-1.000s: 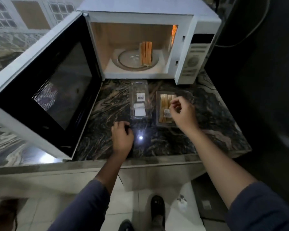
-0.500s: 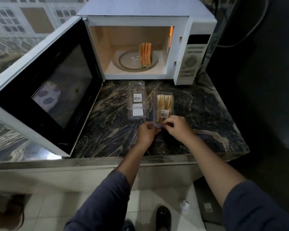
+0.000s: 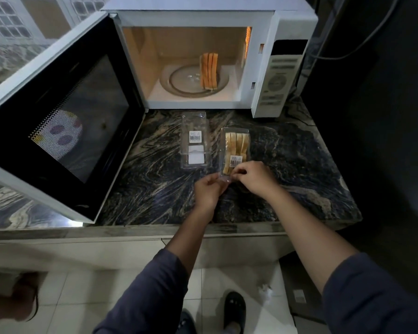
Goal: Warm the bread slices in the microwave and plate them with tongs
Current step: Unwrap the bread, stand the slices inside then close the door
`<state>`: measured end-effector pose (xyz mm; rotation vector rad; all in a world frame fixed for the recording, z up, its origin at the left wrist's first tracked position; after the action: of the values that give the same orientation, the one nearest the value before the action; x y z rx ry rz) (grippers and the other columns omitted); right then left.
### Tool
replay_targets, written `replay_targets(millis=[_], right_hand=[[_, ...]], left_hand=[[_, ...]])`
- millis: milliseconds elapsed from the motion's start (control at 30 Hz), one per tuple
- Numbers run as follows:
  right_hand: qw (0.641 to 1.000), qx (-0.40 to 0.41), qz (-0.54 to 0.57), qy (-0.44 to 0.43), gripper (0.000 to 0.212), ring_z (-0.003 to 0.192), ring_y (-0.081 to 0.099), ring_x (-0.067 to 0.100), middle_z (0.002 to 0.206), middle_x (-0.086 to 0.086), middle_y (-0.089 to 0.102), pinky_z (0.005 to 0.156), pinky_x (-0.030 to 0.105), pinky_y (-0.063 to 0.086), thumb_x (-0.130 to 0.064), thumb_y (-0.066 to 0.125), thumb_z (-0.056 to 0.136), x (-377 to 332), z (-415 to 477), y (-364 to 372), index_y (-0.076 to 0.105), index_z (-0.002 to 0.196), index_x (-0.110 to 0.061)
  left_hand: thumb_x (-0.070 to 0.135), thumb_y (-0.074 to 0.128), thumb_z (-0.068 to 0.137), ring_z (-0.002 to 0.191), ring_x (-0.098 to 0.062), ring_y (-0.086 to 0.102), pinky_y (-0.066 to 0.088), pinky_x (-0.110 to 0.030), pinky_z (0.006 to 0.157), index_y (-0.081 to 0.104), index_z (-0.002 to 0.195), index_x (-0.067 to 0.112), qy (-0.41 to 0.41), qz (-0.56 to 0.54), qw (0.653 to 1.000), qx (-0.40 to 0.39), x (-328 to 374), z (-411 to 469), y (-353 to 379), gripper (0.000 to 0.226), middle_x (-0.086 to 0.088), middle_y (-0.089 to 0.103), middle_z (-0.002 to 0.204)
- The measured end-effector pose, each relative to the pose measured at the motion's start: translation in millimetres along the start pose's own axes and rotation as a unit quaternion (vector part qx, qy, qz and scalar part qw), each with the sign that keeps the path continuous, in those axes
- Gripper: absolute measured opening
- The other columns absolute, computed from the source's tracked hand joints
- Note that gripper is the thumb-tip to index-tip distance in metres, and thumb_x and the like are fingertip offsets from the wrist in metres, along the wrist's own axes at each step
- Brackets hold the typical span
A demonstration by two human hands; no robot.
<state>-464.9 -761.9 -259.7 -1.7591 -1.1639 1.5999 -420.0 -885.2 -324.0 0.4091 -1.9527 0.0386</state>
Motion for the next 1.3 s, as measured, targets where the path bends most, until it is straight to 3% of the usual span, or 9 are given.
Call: replay_targets(millis=[133,333,467,567,733,900,1067,1167,1300], right_hand=[[1.0,-0.01,0.01,0.004,0.012,0.096,0.06,0.02,0.106,0.001,0.069,0.084,0.032,0.049,-0.022,0.061,0.088,-0.7,1.6,1.2,0.073,0.089,-0.021],[1.0,-0.018,-0.004,-0.007,0.014,0.095,0.061,0.021,0.106,0.006,0.069,0.083,0.031,0.048,-0.017,0.06,0.088,-4.3,2.1,-0.1,0.074,0.09,-0.015],[0.995,0.017,0.101,-0.015,0.015,0.096,0.058,0.014,0.109,0.007,0.069,0.083,0.021,0.04,-0.012,0.06,0.088,-21.4,0.9,-17.8,0.073,0.096,-0.009],[0.987,0.071,0.134,-0.042,0.014,0.091,0.058,0.012,0.105,0.007,0.07,0.081,0.021,0.039,-0.012,0.06,0.088,-42.7,2.5,-45.8,0.073,0.094,-0.01],[0.977,0.167,0.104,-0.088,0.012,0.085,0.06,0.014,0.094,0.006,0.07,0.077,0.024,0.046,-0.012,0.061,0.086,-57.1,0.0,-88.1,0.073,0.089,-0.012],[0.963,0.21,0.115,-0.125,0.012,0.09,0.062,0.02,0.095,0.009,0.069,0.082,0.032,0.05,-0.012,0.062,0.085,-64.5,1.2,-111.6,0.073,0.09,-0.009],[0.954,0.231,0.146,-0.125,0.013,0.085,0.059,0.009,0.096,0.007,0.072,0.072,0.013,0.043,-0.012,0.064,0.086,-62.2,3.7,-124.8,0.073,0.093,-0.007],[0.949,0.237,0.169,-0.122,0.014,0.085,0.059,0.006,0.095,0.005,0.072,0.067,-0.001,0.037,-0.011,0.064,0.086,-58.3,9.1,-129.7,0.073,0.096,-0.007],[0.942,0.236,0.195,-0.134,0.014,0.084,0.059,0.005,0.089,-0.002,0.067,0.069,-0.003,0.039,-0.009,0.062,0.086,-55.1,13.0,-131.0,0.072,0.095,-0.008]], left_hand=[[-0.007,0.066,0.079,0.1,-0.036,0.065,0.052,-0.038,0.093,0.064,0.103,-0.013,-0.053,-0.083,0.995,0.024,-6.3,-0.9,1.4,0.025,-0.03,0.066,0.103],[-0.011,0.065,0.077,0.089,-0.034,0.066,0.057,-0.031,0.081,0.064,0.1,-0.011,-0.073,-0.085,0.992,0.057,-4.5,-4.1,0.9,0.023,-0.027,0.067,0.095],[-0.015,0.062,0.077,0.071,-0.025,0.064,0.056,-0.022,0.066,0.065,0.078,-0.002,-0.079,-0.102,0.989,0.065,-2.8,-5.6,2.9,0.014,-0.015,0.065,0.075],[-0.01,0.064,0.077,0.073,-0.024,0.064,0.057,-0.026,0.072,0.068,0.09,-0.005,-0.067,-0.074,0.992,0.08,-0.5,-7.3,0.5,0.014,-0.015,0.066,0.076],[0.01,0.062,0.084,0.088,-0.019,0.062,0.044,-0.025,0.073,0.067,0.104,0.005,0.027,0.182,0.977,0.103,26.6,-17.3,-2.9,0.021,-0.01,0.069,0.1],[0.009,0.063,0.085,0.108,-0.02,0.052,0.045,-0.029,0.092,0.051,0.12,0.009,0.124,0.26,0.954,0.083,53.5,-30.8,6.0,0.037,-0.007,0.048,0.121],[0.01,0.052,0.091,0.104,-0.017,0.051,0.047,-0.035,0.095,0.051,0.121,0.008,0.299,0.277,0.91,0.075,108.2,-47.2,20.8,0.031,-0.005,0.046,0.117],[0.011,0.045,0.095,0.106,-0.012,0.047,0.041,-0.025,0.099,0.049,0.127,0.006,0.393,0.262,0.88,0.058,154.9,-47.0,34.6,0.032,-0.004,0.045,0.119],[0.024,0.041,0.099,0.129,-0.017,0.038,0.029,-0.025,0.107,0.037,0.138,0.007,0.387,0.323,0.863,-0.043,182.2,-18.2,65.1,0.042,-0.009,0.042,0.14]])
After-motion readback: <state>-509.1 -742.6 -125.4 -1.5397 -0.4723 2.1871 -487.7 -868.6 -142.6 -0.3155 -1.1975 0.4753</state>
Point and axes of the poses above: each hand's wrist, its own z-axis towards the middle knuckle, its own y-axis out of the palm, x = y × z, the point moved 9 cm from there along z, towards the middle knuckle
